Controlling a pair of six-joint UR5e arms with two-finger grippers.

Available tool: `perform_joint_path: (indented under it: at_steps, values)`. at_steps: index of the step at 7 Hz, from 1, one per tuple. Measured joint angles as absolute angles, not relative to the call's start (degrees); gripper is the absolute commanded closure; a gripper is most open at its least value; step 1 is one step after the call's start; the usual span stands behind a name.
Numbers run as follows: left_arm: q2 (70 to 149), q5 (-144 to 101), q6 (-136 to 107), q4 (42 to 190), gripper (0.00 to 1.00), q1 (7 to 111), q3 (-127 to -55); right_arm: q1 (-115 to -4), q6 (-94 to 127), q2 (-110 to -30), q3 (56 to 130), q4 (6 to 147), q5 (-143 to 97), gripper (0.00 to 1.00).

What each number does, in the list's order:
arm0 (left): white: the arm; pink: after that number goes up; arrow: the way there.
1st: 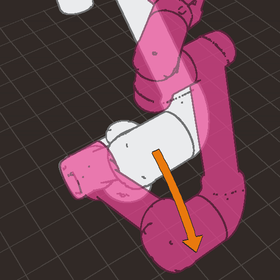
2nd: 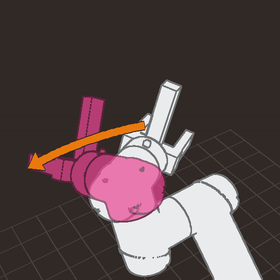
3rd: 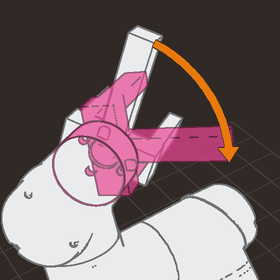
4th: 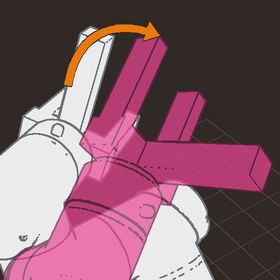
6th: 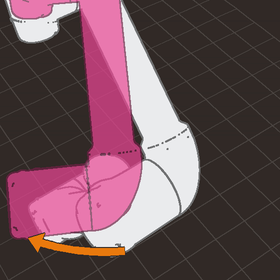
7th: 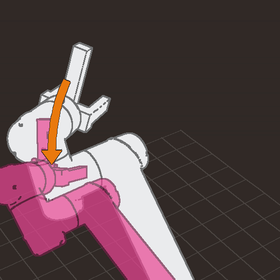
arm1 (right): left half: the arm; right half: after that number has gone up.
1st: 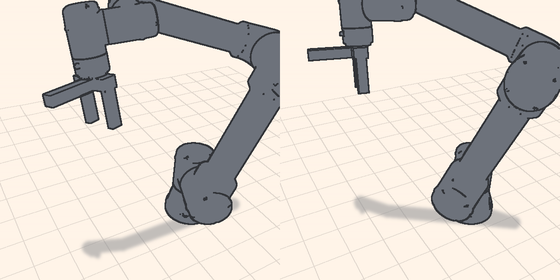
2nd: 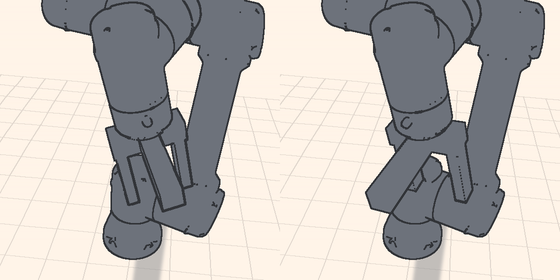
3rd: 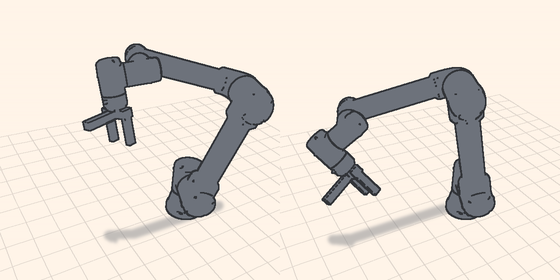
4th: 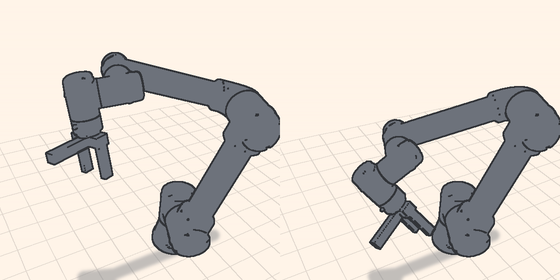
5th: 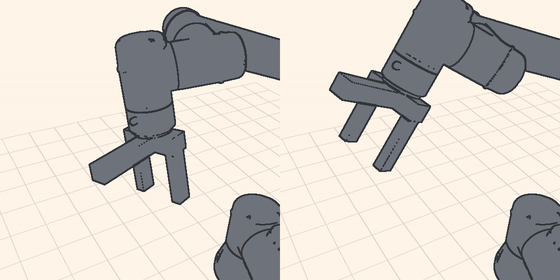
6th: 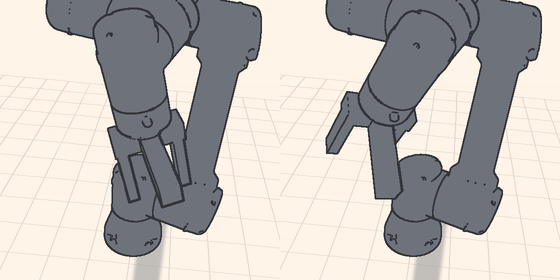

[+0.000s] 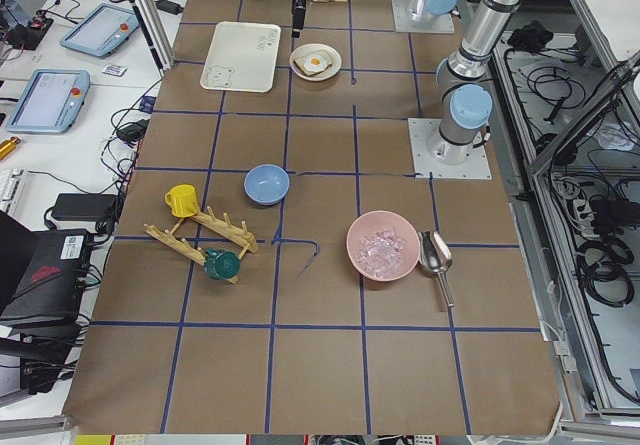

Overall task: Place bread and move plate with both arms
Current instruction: 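Move the right gripper over the bread slice on the wooden board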

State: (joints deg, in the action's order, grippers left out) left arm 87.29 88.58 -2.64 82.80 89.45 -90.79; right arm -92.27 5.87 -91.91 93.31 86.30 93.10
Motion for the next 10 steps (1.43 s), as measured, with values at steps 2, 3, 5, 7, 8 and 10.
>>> perform_joint_path:
  at_steps: [2,3,5,7,8,10]
  values:
    - [87.35,88.56,-2.64,82.77,0.0,89.47,-90.79,-88.13,4.88,-89.54,93.54,88.78,95.07,0.0]
    - [87.36,88.55,-2.64,82.73,0.0,89.47,-90.79,-84.7,4.48,-88.19,94.26,89.27,95.29,0.01]
    - [87.42,88.55,-2.64,82.65,0.0,89.47,-90.79,-77.95,4.18,-85.01,96.22,90.47,95.15,0.22]
    - [87.45,88.57,-2.64,82.62,0.0,89.47,-90.79,-74.72,4.15,-80.24,99.06,97.12,95.6,0.22]
    - [87.45,88.55,-2.64,82.62,0.0,89.47,-90.82,-73.41,4.19,-78.63,101.13,100.71,96.26,0.22]
    - [87.49,88.53,-2.64,82.58,0.0,89.47,-90.82,-71.14,4.23,-74.76,104.89,109.27,97.84,0.23]
